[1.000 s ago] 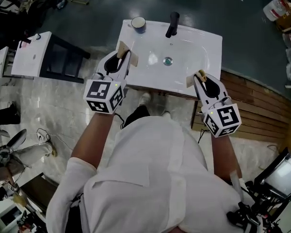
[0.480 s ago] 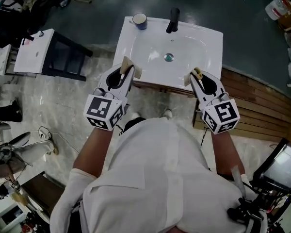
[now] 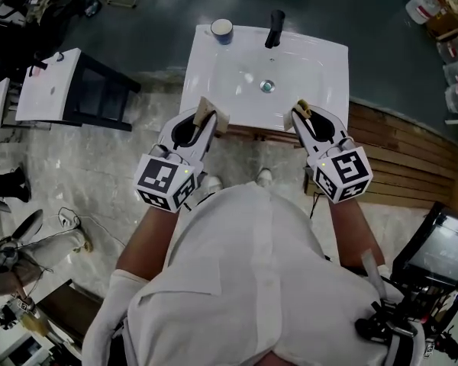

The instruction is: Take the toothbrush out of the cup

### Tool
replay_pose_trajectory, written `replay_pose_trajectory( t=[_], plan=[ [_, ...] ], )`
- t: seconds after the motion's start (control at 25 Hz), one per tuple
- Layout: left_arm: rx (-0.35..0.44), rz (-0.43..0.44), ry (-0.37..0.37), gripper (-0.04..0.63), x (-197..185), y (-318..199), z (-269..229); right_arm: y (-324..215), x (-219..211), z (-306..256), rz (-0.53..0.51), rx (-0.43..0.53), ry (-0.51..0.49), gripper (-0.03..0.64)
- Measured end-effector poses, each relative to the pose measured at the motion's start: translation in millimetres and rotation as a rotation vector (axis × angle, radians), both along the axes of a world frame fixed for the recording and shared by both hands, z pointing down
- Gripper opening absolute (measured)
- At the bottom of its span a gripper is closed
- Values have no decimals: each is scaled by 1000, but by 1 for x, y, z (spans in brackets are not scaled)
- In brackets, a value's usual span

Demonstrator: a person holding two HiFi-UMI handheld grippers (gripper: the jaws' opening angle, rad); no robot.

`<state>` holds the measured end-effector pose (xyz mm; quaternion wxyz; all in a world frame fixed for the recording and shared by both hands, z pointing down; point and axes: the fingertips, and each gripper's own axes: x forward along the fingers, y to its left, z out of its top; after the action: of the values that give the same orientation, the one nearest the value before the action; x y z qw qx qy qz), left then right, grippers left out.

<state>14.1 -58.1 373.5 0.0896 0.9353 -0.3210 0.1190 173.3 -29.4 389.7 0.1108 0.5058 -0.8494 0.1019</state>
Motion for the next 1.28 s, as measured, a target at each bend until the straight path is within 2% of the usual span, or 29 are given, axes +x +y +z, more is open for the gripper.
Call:
replay_pose_trajectory(
  t=[0.24,0.52,0.84,1.28],
  plan=[
    [-7,45,-5,60,-22,9,5,7,-29,0,17,-1,7,57],
    [-16,90,-2,60,-29,10,8,6,-46,-1,25,-16,21,57],
    [-12,107,7,60,-46,11,4,6,-72,-6,11,-11,38,57],
    [-19,121,9,60,-56,14,6,7,-85,-8,10,-10,55,57]
  ],
)
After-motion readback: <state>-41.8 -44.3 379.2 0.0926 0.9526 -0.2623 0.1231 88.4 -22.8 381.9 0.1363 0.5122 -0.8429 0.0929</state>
